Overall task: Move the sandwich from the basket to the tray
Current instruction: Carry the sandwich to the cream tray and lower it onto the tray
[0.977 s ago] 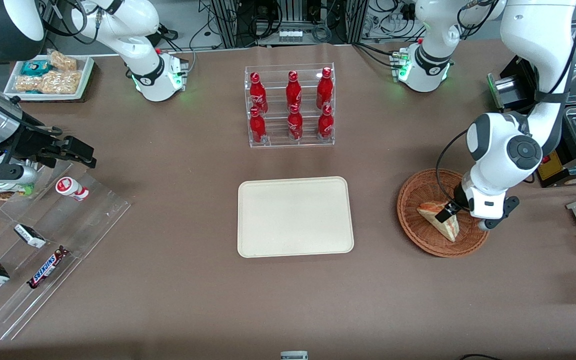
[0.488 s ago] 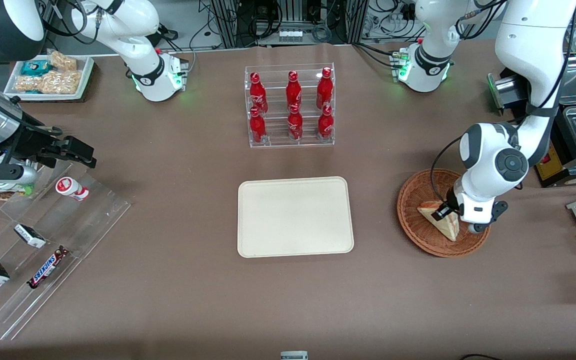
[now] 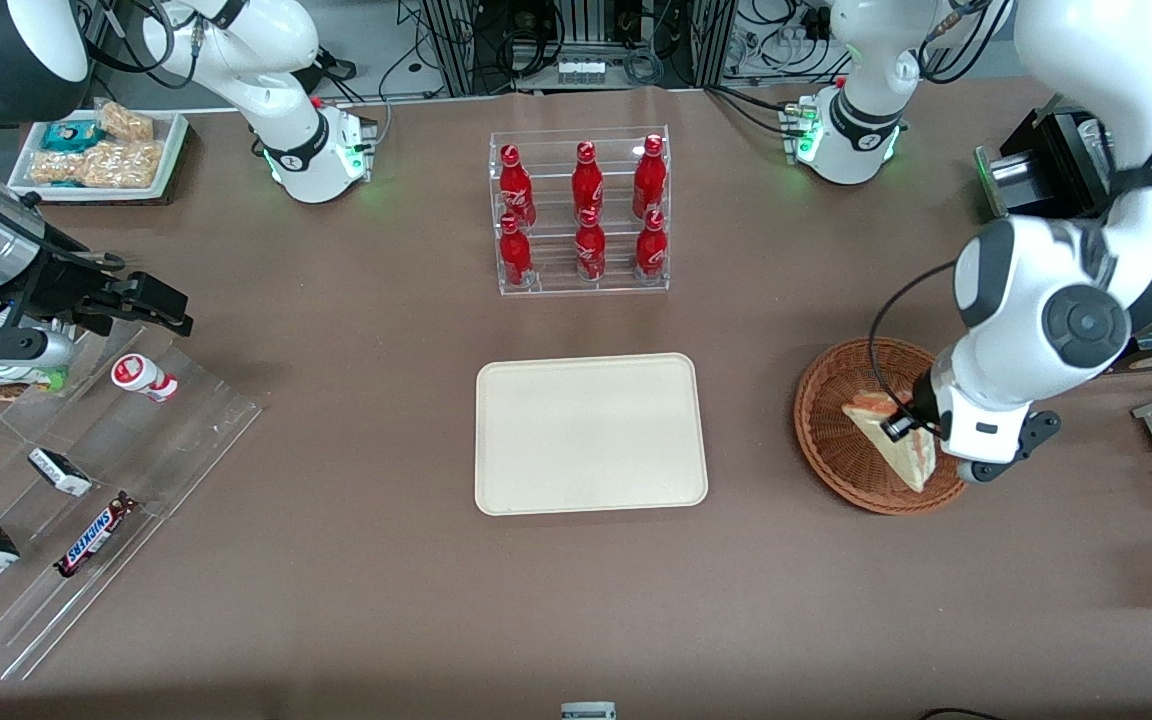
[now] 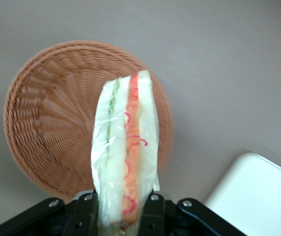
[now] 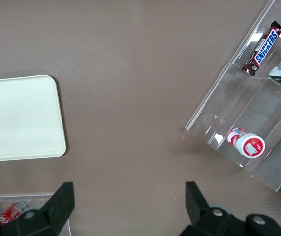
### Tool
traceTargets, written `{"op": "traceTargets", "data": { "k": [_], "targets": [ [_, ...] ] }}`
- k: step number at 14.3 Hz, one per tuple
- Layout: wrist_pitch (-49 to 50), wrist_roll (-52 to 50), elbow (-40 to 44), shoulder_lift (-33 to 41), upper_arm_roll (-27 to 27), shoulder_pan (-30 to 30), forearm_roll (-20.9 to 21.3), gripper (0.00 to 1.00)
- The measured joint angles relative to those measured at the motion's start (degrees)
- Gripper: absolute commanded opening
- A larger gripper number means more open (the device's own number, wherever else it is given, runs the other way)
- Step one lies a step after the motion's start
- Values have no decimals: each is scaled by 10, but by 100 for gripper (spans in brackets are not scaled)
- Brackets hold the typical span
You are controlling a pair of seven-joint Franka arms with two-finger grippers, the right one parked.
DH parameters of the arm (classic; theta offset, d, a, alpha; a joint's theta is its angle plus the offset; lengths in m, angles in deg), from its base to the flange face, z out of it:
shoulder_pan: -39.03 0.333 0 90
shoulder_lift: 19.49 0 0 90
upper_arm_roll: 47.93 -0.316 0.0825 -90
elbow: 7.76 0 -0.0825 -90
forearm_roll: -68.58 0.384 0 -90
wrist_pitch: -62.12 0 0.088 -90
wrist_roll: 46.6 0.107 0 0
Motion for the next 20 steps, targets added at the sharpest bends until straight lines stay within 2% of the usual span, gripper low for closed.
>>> {"op": "traceTargets", "data": {
  "k": [2,4,7,9,10,11,12,13,17,20],
  "targets": [
    [20,-13,28,-3,40,-35,22,5],
    [1,-26,29,-33,57,-111,77,6],
    [-62,-55,60,-125,58,-218,117,6],
    [-100,-60,96,-191,56,-254,149,7],
    [-119,-65,107,-218,56,-263,168,11],
    [-138,-74,114,-241,55,-267,187,23],
    [-160,-84,117,-261,55,-269,208,77],
    [-178,-94,118,-278,55,-270,225,100],
    [-193,-131,131,-296,56,-274,247,100],
    [-164,-168,151,-256,53,-263,246,100]
  ]
}}
